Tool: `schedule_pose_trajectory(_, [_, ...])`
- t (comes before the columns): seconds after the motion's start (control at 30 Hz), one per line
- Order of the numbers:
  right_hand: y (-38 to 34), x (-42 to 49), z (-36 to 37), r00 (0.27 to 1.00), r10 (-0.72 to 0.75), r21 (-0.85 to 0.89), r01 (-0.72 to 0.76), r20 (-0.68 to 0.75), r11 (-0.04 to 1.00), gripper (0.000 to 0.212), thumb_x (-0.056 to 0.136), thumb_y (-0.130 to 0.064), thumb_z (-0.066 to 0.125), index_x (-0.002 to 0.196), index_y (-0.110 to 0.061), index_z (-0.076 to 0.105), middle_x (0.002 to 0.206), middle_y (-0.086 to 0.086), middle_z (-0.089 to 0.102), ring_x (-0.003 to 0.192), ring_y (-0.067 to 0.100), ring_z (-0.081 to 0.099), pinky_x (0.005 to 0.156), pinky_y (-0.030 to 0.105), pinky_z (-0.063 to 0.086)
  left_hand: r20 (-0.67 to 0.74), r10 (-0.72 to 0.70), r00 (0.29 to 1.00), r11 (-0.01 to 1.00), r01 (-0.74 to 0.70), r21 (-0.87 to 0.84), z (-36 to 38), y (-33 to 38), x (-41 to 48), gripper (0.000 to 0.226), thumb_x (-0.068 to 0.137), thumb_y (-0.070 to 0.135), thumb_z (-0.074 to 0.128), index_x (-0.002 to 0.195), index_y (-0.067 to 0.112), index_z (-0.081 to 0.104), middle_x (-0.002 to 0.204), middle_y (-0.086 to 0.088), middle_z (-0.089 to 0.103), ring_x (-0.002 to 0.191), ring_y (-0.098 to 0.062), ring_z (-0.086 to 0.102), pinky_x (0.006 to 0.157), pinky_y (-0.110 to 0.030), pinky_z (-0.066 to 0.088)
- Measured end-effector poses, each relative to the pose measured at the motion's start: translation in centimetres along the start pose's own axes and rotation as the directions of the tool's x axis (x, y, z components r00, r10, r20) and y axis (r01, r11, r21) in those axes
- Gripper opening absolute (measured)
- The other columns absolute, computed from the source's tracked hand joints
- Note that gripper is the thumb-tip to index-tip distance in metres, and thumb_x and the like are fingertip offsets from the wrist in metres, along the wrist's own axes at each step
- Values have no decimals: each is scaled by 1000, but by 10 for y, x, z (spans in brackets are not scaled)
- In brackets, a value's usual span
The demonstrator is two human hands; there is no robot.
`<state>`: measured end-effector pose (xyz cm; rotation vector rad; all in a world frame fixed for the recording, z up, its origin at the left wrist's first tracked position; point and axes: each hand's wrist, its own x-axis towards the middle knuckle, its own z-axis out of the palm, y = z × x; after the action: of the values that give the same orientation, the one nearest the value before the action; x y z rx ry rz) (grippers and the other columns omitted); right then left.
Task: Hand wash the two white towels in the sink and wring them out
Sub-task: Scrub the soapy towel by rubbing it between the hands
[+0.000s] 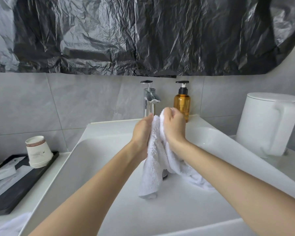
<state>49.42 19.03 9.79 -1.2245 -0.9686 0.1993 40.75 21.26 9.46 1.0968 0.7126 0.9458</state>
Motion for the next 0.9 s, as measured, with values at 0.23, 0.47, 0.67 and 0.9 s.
schedule_pose_trajectory(0.23, [0,4,-4,1000,-30,2,30,1,1000,30,91,-7,46,62,-15,42,57,-7,38,57,9,34,59,29,29,39,16,999,1000,-17,16,3,1,-2,28,101,29,45,92,7,59,79,-15,58,74,-25,60,65,-29,47])
schedule_pose_trajectory(0.47, [2,-7,1,986,-100,-31,105,135,994,28,87,-16,46,61,-22,41,55,-12,43,58,7,38,58,27,33,-51,42,998,998,-40,46,0,1,1,26,99,22,47,82,7,59,71,-11,59,64,-23,60,63,-27,48])
schedule_pose_trajectory(0.67, [3,-19,0,983,-9,36,2,186,999,34,92,-12,44,61,-20,30,57,-8,27,60,12,28,56,28,24,-44,3,999,1000,-5,-30,-4,0,7,32,101,31,46,83,8,59,63,-5,64,60,-19,65,63,-27,50])
schedule_pose_trajectory(0.9, [2,-16,0,988,-71,61,64,135,996,29,92,-11,44,63,-15,39,59,-6,33,58,7,32,54,26,27,31,-28,999,1000,28,-6,-6,4,4,40,101,40,44,106,4,63,84,-13,67,74,-24,68,65,-29,54])
